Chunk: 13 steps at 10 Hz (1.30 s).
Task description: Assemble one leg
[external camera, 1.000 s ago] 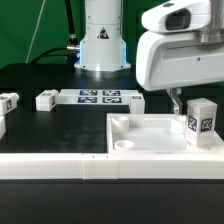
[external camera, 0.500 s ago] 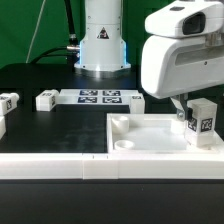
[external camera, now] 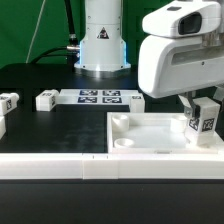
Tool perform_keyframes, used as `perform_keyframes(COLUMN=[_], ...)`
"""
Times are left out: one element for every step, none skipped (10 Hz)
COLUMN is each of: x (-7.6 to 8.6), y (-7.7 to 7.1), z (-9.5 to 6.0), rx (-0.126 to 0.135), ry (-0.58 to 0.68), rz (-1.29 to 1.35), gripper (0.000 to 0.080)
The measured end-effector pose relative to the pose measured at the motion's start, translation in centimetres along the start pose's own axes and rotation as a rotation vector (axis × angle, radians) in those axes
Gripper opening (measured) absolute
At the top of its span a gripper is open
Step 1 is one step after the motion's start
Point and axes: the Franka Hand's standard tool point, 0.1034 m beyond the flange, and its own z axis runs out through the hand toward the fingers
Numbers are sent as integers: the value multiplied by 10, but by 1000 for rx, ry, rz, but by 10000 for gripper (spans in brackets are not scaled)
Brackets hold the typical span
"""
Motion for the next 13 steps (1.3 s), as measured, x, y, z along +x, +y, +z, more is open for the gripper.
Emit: perform_keyframes(x=[0,0,-1,-2,-2,-1,-3,-5,-6,-7,-7,-8,-8], y=[0,1,2,3,4,5,6,5,2,0,1,1,4], z=[0,0,0,0,1,0,1,1,2,3,3,3,3], rx=[-3,-7,-9,-12,-14,-8,8,15,22,40,61,72,107], ry=[12,27,39,54,65,81,99,107,120,119,110,103,90], rz=[59,151,315,456,554,647,824,957,1072,1224,1311,1336,1409], gripper=[295,295,295,295,296,296,296,296,296,296,296,296,297])
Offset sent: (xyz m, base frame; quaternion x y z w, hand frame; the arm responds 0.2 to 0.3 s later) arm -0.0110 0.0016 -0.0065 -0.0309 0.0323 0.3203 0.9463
